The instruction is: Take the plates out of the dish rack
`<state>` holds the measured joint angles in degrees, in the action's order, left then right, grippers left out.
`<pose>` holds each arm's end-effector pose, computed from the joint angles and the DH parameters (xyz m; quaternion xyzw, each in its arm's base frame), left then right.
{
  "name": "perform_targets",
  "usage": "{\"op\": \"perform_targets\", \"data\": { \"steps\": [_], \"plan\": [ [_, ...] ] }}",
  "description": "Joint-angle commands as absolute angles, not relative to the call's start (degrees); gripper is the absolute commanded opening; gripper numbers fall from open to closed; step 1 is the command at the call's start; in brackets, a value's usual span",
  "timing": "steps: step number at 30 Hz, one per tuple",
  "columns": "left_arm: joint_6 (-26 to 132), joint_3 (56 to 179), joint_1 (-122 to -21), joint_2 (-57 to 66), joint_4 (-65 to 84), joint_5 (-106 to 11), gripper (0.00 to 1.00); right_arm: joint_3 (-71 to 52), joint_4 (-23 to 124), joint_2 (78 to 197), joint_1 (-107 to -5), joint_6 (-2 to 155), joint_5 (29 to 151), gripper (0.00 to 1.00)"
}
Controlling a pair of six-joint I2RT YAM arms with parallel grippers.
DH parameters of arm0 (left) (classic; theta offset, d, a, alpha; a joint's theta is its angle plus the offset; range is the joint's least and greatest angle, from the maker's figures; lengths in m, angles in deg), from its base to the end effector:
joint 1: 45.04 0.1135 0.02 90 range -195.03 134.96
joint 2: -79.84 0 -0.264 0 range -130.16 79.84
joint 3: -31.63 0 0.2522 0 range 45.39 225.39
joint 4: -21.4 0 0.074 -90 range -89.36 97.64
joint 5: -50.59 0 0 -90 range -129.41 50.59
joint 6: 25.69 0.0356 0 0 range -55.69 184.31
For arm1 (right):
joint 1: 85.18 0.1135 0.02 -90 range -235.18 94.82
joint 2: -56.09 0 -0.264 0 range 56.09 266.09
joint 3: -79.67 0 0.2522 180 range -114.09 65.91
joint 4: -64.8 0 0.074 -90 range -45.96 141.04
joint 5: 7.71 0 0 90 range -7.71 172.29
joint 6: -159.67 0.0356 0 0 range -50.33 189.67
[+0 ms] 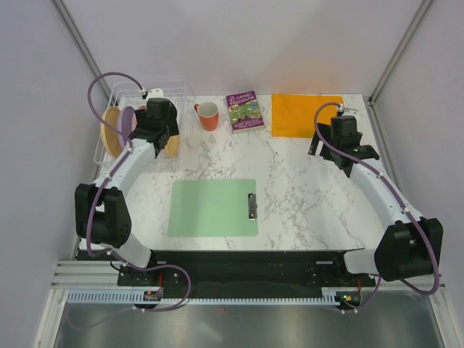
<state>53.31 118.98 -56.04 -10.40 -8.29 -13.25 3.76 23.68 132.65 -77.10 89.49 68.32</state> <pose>0.3586 -0.0537 0.3077 -0.1087 0.8543 0.1056 0.4972 0.2901 0.0325 0.2951 0.1421 0.8961 -0.0100 0.4203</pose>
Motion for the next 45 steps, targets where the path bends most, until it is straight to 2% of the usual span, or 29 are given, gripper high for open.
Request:
{"op": "perform_targets", "data": {
  "steps": [1,2,4,6,7,12,14,20,27,35,38,41,42,45],
  "plan": [
    [54.6,122.1,-56.2,-12.9,-6.4,-7.9,0.75,4.5,25.4,132.9,-77.0,90.1,67.5,0.98],
    [54.8,122.2,-56.2,-13.3,-6.3,-7.0,0.62,4.7,25.4,133.0,-77.1,90.1,67.4,0.98],
    [54.9,122.3,-56.3,-13.2,-5.9,-5.7,0.43,5.3,25.4,133.3,-77.1,90.1,67.3,0.98],
    [55.3,122.3,-56.5,-13.0,-5.7,-5.7,0.38,5.8,25.5,133.3,-77.1,90.2,66.8,0.98],
    [55.7,122.4,-56.5,-13.0,-5.5,-5.1,0.29,6.1,25.6,133.5,-77.0,90.3,67.0,0.98],
    [57.3,122.6,-58.3,-12.2,-5.2,-1.9,0.07,6.6,25.7,134.1,-77.0,90.9,67.2,0.98],
    [58.2,123.0,-59.7,-11.7,-4.8,-0.7,0.02,6.8,25.8,134.2,-77.0,90.9,67.1,0.98],
    [64.2,124.3,-64.9,-12.1,0.1,7.9,0.02,7.8,25.9,134.4,-77.0,90.9,67.0,0.98],
    [81.0,126.2,-70.2,-15.5,11.0,20.6,0.02,9.0,25.7,134.0,-77.1,90.8,67.1,0.98],
    [82.0,124.9,-70.3,-11.1,10.5,21.4,0.02,8.8,25.8,131.1,-77.0,90.2,69.9,0.98],
    [77.3,125.6,-70.3,-7.6,0.9,17.1,0.02,8.4,25.8,129.5,-77.0,90.4,72.9,0.98],
    [68.6,125.3,-70.2,-2.6,-8.6,4.1,0.02,8.1,27.4,127.8,-77.0,91.1,80.6,0.98],
    [64.8,124.9,-70.2,-1.4,-10.0,-4.4,0.02,8.2,28.9,127.4,-76.8,91.5,82.1,0.98],
    [57.0,122.3,-70.2,2.2,-13.3,-20.3,0.02,8.8,32.1,125.4,-75.9,94.7,90.4,0.98]
  ]
}}
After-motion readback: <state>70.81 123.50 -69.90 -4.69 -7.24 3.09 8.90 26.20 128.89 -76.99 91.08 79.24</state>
